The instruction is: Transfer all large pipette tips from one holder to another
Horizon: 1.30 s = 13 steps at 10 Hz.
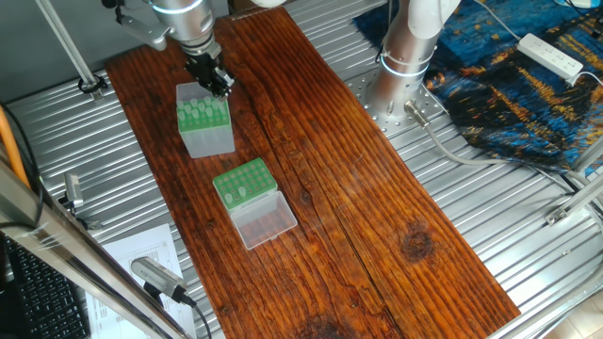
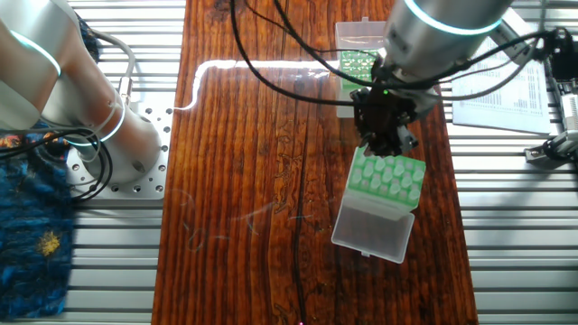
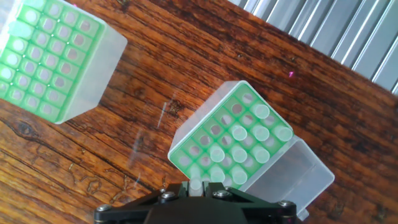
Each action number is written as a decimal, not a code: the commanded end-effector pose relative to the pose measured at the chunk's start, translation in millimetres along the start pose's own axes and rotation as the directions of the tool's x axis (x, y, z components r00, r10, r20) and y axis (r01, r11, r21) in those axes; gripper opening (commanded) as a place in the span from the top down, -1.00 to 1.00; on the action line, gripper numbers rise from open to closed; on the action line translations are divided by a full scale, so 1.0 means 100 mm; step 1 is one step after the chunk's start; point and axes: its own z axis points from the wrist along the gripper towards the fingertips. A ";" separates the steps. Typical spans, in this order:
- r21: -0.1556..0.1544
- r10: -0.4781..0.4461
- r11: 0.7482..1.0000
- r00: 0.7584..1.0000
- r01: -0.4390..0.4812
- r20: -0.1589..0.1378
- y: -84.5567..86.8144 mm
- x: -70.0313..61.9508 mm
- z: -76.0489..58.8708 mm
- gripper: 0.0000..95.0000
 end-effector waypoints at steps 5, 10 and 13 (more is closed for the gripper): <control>-0.015 -0.018 1.000 1.000 0.018 -0.002 0.00 -0.01 0.00 1.00; -0.031 -0.047 0.998 0.999 0.046 -0.028 0.00 -0.01 -0.01 1.00; -0.055 -0.081 0.995 0.995 0.078 -0.062 0.01 -0.01 -0.02 1.00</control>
